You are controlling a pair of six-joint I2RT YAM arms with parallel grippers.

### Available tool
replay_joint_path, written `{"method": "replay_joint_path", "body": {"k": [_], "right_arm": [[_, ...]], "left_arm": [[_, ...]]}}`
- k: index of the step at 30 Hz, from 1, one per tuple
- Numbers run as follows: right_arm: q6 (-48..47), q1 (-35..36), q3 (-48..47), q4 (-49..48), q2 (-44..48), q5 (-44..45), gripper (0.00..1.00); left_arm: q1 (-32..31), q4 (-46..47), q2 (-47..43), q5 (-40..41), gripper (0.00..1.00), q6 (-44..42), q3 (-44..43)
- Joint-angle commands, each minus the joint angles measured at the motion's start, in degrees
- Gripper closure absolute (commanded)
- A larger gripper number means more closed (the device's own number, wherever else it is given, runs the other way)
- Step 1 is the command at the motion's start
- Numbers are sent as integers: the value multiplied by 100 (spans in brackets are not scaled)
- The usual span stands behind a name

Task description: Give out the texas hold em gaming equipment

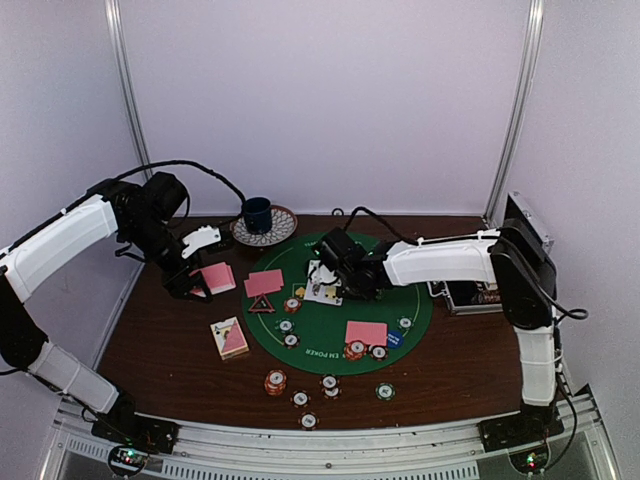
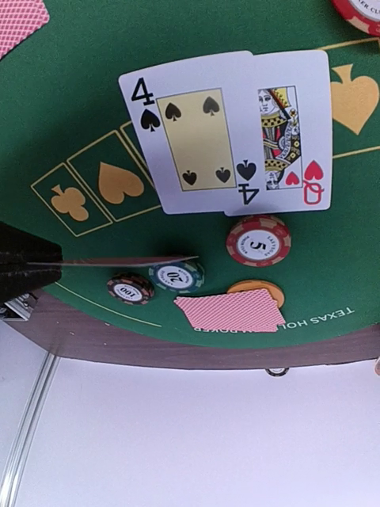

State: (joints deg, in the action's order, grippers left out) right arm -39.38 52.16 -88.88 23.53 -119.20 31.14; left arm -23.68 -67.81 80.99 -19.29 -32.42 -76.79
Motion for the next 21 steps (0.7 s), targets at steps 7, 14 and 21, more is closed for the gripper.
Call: {"method": "replay_joint_path", "body": {"k": [7, 14, 21], "right_arm": [[-241, 160, 231, -620, -382, 294, 77], [68, 199, 319, -572, -178, 215, 43], [645, 199, 301, -971, 234, 752, 3]], "left_arm": [[-14, 21, -84, -24, 100, 8, -46], [-14, -10, -75, -55, 100, 8, -90], [-14, -55, -57, -62, 100, 4, -164]]}}
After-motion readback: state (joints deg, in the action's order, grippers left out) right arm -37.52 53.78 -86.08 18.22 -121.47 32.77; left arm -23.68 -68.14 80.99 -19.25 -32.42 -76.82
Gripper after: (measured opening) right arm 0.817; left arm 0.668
